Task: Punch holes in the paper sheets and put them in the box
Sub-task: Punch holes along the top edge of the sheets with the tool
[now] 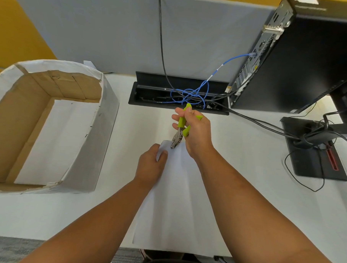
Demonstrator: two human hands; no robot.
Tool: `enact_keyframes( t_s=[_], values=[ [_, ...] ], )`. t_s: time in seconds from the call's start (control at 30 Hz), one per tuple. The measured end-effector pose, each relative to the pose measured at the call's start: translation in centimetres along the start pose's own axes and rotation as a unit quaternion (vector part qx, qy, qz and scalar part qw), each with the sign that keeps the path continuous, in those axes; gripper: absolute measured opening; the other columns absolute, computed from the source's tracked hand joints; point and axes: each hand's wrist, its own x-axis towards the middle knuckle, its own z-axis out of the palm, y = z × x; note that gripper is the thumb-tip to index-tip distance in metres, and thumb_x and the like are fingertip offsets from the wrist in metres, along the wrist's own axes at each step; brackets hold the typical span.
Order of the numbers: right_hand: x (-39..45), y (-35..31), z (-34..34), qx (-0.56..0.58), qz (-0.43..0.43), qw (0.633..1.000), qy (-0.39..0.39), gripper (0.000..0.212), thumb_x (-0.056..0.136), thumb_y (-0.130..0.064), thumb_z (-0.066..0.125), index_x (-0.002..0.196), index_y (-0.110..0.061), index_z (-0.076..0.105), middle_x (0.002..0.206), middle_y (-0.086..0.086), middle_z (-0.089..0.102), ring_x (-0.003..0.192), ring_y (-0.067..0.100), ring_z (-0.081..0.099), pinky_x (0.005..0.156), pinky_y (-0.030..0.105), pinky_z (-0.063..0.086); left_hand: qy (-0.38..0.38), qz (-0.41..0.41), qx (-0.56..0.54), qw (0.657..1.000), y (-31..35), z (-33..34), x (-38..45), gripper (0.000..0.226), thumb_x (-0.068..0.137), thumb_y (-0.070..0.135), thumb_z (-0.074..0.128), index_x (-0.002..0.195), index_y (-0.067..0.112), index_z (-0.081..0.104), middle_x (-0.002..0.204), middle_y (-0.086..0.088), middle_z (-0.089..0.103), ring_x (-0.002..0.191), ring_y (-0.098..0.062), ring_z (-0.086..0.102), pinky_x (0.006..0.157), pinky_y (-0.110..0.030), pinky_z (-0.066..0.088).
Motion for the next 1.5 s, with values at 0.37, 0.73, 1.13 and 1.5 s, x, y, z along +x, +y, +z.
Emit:
enact_keyframes(
  t_s=[0.37, 0.73, 1.13, 1.5],
  values=[
    [-0.3, 0.0, 0.2, -0.016, 0.005, 1.0, -0.022, 0.024, 0.1, -0.024, 0.052, 0.105, -0.009, 0.07, 0.093, -0.003, 0.076, 0.098, 0.022, 0.071, 0.09, 0.043, 0.057, 0.002, 0.014, -0.045, 0.999, 0.6, -0.3, 0.6, 0.018, 0.099, 0.037, 0.047, 0.096, 0.02, 0.054, 0.088, 0.001, 0.06, 0.082, -0.018, 0.056, 0.075, -0.029, 0.048],
    [0.1, 0.1, 0.2, -0.006, 0.04, 0.999, -0.013, 0.017, 0.096, -0.019, 0.059, 0.108, -0.013, 0.07, 0.114, 0.001, 0.072, 0.109, 0.017, 0.067, 0.099, 0.049, 0.051, 0.037, 0.015, -0.043, 0.998, 0.8, -0.3, 0.1, 0.021, 0.099, 0.03, 0.049, 0.082, 0.017, 0.049, 0.069, 0.005, 0.05, 0.065, -0.011, 0.046, 0.062, -0.025, 0.041],
    [0.2, 0.1, 0.0, -0.052, 0.033, 0.996, -0.058, 0.015, 0.091, -0.015, 0.064, 0.101, -0.009, 0.072, 0.126, -0.01, 0.065, 0.119, 0.014, 0.059, 0.107, 0.048, 0.043, 0.039, -0.007, -0.063, 0.997, 0.6, -0.3, 0.4, 0.021, 0.099, 0.034, 0.049, 0.091, 0.014, 0.054, 0.079, 0.001, 0.058, 0.073, -0.014, 0.054, 0.068, -0.028, 0.047],
    [0.0, -0.9, -1.1, -0.084, 0.022, 0.996, 0.036, 0.017, 0.096, -0.029, 0.059, 0.099, -0.017, 0.071, 0.101, 0.008, 0.072, 0.101, 0.02, 0.067, 0.088, 0.039, 0.058, 0.038, -0.018, -0.107, 0.993, 0.0, -1.0, -0.3, 0.023, 0.098, 0.034, 0.05, 0.094, 0.013, 0.057, 0.084, 0.0, 0.06, 0.077, -0.012, 0.057, 0.068, -0.019, 0.048]
  ],
)
